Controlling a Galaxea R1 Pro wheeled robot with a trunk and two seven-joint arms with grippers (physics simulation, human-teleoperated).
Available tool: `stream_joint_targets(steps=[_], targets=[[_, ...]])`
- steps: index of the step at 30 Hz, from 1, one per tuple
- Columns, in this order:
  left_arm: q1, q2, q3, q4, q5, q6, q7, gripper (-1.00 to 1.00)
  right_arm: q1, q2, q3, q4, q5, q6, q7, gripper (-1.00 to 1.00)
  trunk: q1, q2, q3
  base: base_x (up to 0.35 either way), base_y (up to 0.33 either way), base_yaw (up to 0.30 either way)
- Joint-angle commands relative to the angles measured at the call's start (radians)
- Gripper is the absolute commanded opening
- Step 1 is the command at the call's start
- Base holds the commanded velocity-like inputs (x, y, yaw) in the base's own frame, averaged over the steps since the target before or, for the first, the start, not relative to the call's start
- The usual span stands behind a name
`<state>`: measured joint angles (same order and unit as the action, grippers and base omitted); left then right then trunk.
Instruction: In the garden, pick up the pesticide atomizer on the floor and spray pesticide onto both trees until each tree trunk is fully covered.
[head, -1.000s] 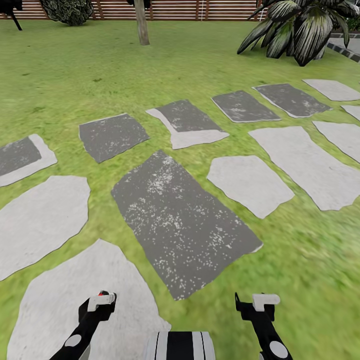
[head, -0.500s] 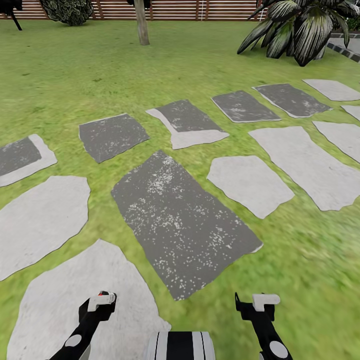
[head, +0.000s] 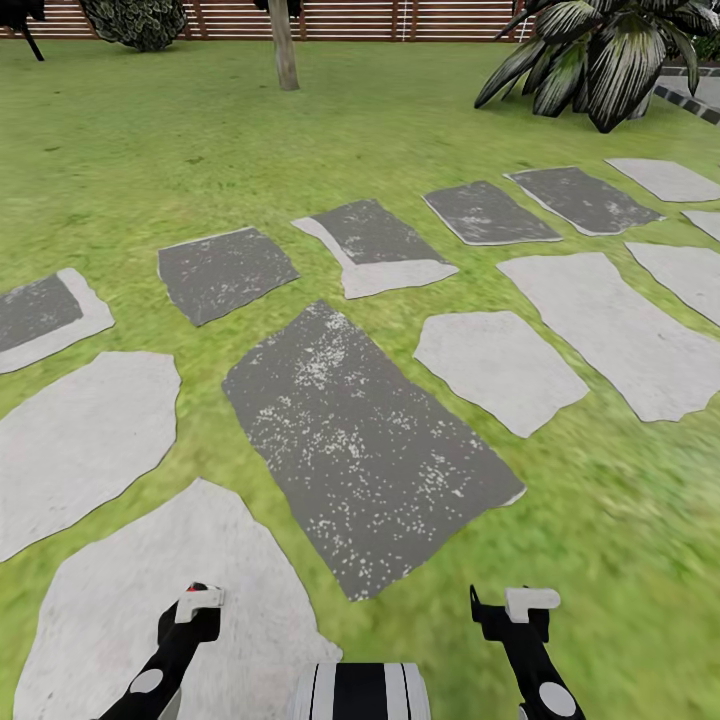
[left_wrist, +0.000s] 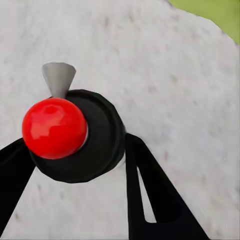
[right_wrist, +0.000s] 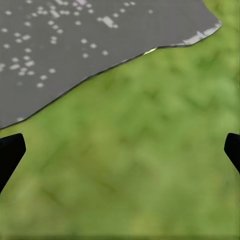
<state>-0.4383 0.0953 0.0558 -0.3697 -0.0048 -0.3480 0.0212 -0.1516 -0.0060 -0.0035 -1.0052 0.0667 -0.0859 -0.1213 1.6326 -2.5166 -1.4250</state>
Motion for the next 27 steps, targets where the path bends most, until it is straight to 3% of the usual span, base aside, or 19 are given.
stream_joint_targets(steps=[1,20,27], targets=[[0.0,0.0,0.001,0.001,-0.001,-0.003,0.002,-1.0,0.0,0.0,0.0,0.0,0.007,-0.002,-0.004,1.0,0.0,0.0,-0.001,0.0,0.0,0.0],[0.0,0.0,0.001,0.0,0.001,-0.005,0.002,-1.0,0.0,0.0,0.0,0.0,0.007,-0.002,-0.003,1.0,0.0,0.0,-0.001,0.0,0.0,0.0],[0.0,0.0,0.001,0.0,0.002,-0.005,0.002,-1.0,0.0,0.0,0.0,0.0,0.007,-0.002,-0.004,1.0,-0.003,0.001,0.027,0.0,0.0,0.0]])
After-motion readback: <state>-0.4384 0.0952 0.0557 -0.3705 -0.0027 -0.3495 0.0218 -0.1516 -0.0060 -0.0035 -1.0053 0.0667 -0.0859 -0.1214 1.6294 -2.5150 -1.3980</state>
